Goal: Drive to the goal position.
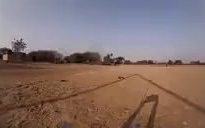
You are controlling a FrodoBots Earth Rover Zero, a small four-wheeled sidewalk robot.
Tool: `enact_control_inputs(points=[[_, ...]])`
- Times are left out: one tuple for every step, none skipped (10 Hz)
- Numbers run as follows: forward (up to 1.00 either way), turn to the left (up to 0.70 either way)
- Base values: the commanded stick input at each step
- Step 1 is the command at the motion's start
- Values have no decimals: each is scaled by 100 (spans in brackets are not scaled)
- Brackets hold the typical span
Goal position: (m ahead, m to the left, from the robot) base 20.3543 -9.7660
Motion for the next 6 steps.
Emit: enact_control_inputs(points=[[70, -35], [70, -16], [70, 0], [70, 0], [70, 0], [70, 0]])
